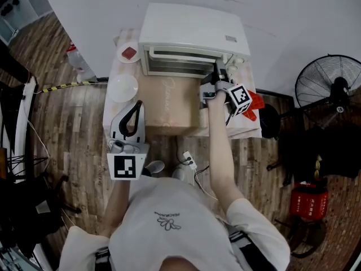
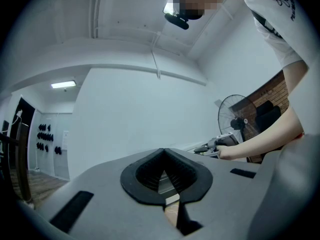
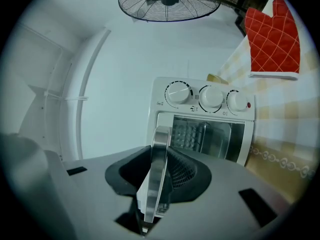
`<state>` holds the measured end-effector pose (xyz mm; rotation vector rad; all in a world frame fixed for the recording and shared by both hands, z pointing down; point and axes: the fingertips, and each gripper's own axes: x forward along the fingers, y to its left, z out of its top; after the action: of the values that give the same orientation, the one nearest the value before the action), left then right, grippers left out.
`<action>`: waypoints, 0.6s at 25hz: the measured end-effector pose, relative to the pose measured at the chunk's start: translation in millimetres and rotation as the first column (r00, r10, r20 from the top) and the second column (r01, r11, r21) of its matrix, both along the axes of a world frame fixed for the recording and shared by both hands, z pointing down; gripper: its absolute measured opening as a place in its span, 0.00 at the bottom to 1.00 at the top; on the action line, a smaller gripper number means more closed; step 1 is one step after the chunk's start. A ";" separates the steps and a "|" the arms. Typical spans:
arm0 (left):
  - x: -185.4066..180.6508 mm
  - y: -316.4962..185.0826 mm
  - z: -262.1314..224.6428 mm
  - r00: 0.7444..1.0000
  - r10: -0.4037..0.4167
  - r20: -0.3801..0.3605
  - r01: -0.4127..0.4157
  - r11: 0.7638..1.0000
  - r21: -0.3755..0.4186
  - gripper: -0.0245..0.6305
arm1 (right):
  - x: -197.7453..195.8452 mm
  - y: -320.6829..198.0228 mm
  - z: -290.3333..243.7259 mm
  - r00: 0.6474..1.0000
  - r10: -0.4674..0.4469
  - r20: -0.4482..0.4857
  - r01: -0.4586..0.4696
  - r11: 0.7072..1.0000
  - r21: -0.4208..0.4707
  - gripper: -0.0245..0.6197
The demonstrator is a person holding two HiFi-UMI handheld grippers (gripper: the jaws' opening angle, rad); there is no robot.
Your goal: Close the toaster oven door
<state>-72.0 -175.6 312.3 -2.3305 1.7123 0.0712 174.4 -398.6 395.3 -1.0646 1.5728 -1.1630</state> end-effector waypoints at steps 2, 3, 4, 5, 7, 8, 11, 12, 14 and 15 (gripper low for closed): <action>0.0 -1.1 0.2 1.000 0.000 -0.009 0.000 1.000 -0.004 0.06 | 0.7 0.0 0.0 1.000 0.000 -0.005 0.000 1.000 0.006 0.17; 0.3 -1.5 0.0 1.000 0.001 -0.014 -0.001 1.000 -0.004 0.06 | 1.2 -0.1 0.1 1.000 0.000 -0.006 0.000 1.000 0.006 0.17; 0.5 -2.0 -0.1 1.000 0.001 -0.017 -0.001 1.000 -0.004 0.06 | 1.3 -0.1 -0.1 1.000 0.000 -0.006 0.000 1.000 0.007 0.17; 0.5 -2.4 0.1 1.000 0.002 -0.017 -0.002 1.000 -0.005 0.06 | 0.8 -0.1 -0.4 1.000 0.001 -0.004 -0.001 1.000 0.006 0.17; 0.7 -2.9 0.4 1.000 0.003 -0.014 -0.003 1.000 -0.004 0.06 | -0.6 0.7 -1.2 1.000 0.001 0.000 -0.001 1.000 0.003 0.17; 1.5 -2.8 -0.1 1.000 0.005 -0.014 -0.005 1.000 -0.002 0.06 | -0.7 1.1 -1.4 1.000 0.001 -0.004 -0.001 1.000 0.002 0.17; 2.9 -0.7 -0.1 1.000 0.008 -0.017 -0.008 1.000 -0.010 0.06 | 0.6 2.6 -3.0 1.000 -0.006 -0.030 0.006 1.000 0.005 0.18; 2.7 0.1 0.2 1.000 0.010 -0.012 -0.010 1.000 -0.011 0.06 | 0.5 3.1 -4.2 0.999 -0.010 -0.040 0.011 1.000 0.011 0.18; 2.1 0.2 -1.1 1.000 0.015 -0.004 -0.015 1.000 0.000 0.06 | 0.9 4.1 -5.6 0.999 -0.015 -0.052 0.016 1.000 0.023 0.18; 1.6 -0.8 -1.5 1.000 0.016 -0.007 -0.016 1.000 0.001 0.06 | 1.2 4.5 -5.5 0.999 -0.016 -0.051 0.017 1.000 0.025 0.19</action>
<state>-70.4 -176.4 310.8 -2.3463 1.6960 0.0833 175.7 -394.2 389.8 -1.0739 1.6346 -1.1317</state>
